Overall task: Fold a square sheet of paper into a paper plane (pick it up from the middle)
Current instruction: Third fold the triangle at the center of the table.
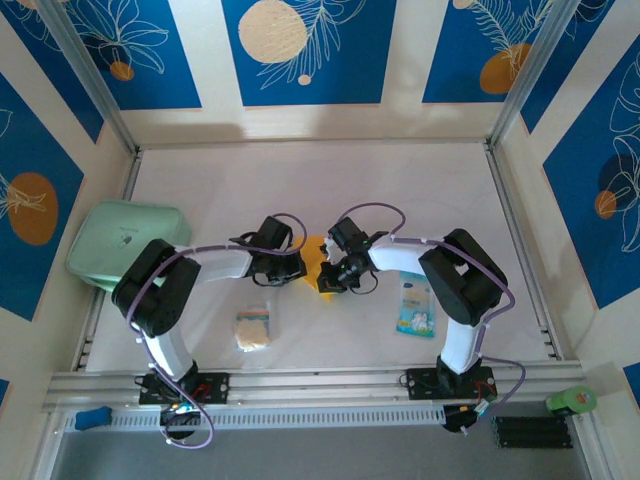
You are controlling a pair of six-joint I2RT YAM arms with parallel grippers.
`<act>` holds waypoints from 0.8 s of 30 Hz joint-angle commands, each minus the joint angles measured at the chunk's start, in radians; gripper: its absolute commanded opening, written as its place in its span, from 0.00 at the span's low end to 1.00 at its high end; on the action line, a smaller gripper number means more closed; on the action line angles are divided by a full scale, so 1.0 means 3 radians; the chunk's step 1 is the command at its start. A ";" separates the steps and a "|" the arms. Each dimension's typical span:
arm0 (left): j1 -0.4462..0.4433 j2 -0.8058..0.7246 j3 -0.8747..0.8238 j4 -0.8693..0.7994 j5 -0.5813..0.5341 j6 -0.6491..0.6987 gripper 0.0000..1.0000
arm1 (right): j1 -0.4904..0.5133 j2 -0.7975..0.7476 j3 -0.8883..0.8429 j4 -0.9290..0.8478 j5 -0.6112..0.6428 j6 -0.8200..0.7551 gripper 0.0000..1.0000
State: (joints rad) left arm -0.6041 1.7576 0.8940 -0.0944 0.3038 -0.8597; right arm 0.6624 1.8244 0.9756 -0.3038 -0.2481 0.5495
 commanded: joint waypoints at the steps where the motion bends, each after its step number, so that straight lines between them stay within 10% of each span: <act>1: 0.0036 0.0072 0.0092 -0.0144 -0.0178 -0.0054 0.10 | -0.0029 0.0244 -0.0126 -0.0414 0.0346 -0.0054 0.01; 24: 0.0081 0.0287 0.0037 -0.0454 -0.0323 -0.0059 0.06 | 0.0040 0.0044 0.0330 -0.0240 0.0021 -0.0071 0.01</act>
State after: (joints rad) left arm -0.5995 1.7779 0.9279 -0.1497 0.2916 -0.8669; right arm 0.6655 1.8187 1.0317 -0.3489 -0.2516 0.5308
